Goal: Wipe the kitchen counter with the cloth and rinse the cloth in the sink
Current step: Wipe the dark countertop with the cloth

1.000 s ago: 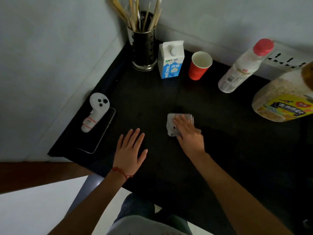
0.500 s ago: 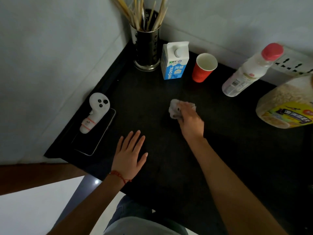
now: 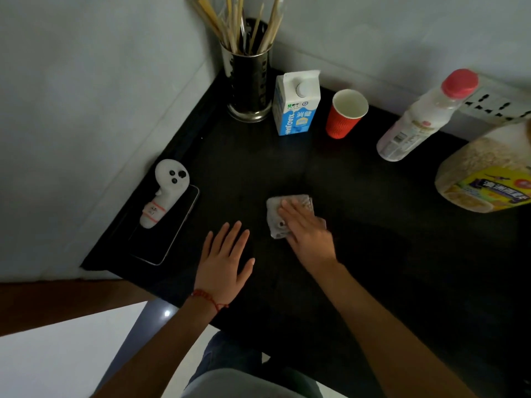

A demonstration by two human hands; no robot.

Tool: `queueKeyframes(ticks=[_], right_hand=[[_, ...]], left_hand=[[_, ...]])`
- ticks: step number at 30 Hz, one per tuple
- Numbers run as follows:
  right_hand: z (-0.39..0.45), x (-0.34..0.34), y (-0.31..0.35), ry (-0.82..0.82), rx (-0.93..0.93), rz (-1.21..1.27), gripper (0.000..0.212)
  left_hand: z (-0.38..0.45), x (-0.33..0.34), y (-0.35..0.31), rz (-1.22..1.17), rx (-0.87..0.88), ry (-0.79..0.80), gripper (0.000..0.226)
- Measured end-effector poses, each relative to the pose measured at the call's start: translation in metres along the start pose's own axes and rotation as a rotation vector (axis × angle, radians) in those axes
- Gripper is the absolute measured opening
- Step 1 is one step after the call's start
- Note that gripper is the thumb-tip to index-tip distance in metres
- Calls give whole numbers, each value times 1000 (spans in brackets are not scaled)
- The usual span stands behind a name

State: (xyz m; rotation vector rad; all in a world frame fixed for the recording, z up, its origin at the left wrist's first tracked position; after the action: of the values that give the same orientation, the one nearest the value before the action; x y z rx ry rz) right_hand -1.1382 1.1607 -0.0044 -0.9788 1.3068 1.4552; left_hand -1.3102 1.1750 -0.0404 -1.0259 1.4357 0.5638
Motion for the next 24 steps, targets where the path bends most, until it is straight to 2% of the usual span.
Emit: queueKeyframes(ticks=[1, 2, 5, 6, 7, 9, 10, 11, 12, 15, 16, 17, 19, 21, 22, 24], right_hand=[[-3, -2, -9, -5, -73, -30, 61], [3, -8, -27, -18, -44, -22, 61], [10, -15, -78, -57, 466, 34, 57], [4, -13, -68, -61, 506, 27, 57], [-1, -8, -49, -40, 441, 17, 59], [-23, 5, -11, 5, 126, -43, 62], [-33, 1, -10, -16, 12, -71, 61], [-36, -6, -24, -55, -13, -76, 60], [-36, -14, -46, -96, 71, -70, 59], [-44, -28, -97, -127, 584, -3, 55], [-44, -26, -85, -138, 631, -8, 54], [-43, -22, -65, -144, 596, -9, 55], [-47, -9, -25, -98, 389, -30, 59], [-61, -12, -24, -50, 255, -51, 63], [-70, -19, -42, -67, 311, -43, 63], [-91, -35, -83, -79, 641, -25, 62]], left_hand=[[0, -1, 0, 8, 2, -12, 55], [0, -2, -1, 10, 7, -13, 55], [0, -1, -2, 3, 6, -5, 55], [0, -2, -2, 10, 3, -4, 55], [1, -2, -3, 11, 0, 1, 55], [1, -3, -3, 7, -1, 10, 55], [0, -2, -2, 9, 0, 9, 55], [0, -3, -2, 9, 1, 6, 55], [0, -3, -2, 6, 3, 10, 55], [-1, -3, -3, 4, -5, 24, 55], [-1, -3, -3, 2, -8, 26, 55], [-1, -3, -5, -4, -9, 26, 55], [-2, -4, -5, -16, -6, 31, 55], [-2, -5, -5, -27, -14, 45, 63], [-2, -6, -5, -28, -16, 51, 66], [-2, -6, -6, -31, -13, 57, 67]])
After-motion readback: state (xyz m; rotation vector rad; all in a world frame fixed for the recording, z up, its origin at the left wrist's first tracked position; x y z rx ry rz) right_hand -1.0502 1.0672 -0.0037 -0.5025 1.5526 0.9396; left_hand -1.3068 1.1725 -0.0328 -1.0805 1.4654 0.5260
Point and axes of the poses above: each hand's wrist, its own z-axis towards the middle knuckle, its own x-axis out of the palm, y = z × x, the point moved 6 cm from there along z, towards the middle knuckle, and after that the axes turned 7 degrees about -z, right-handed, at the moved point
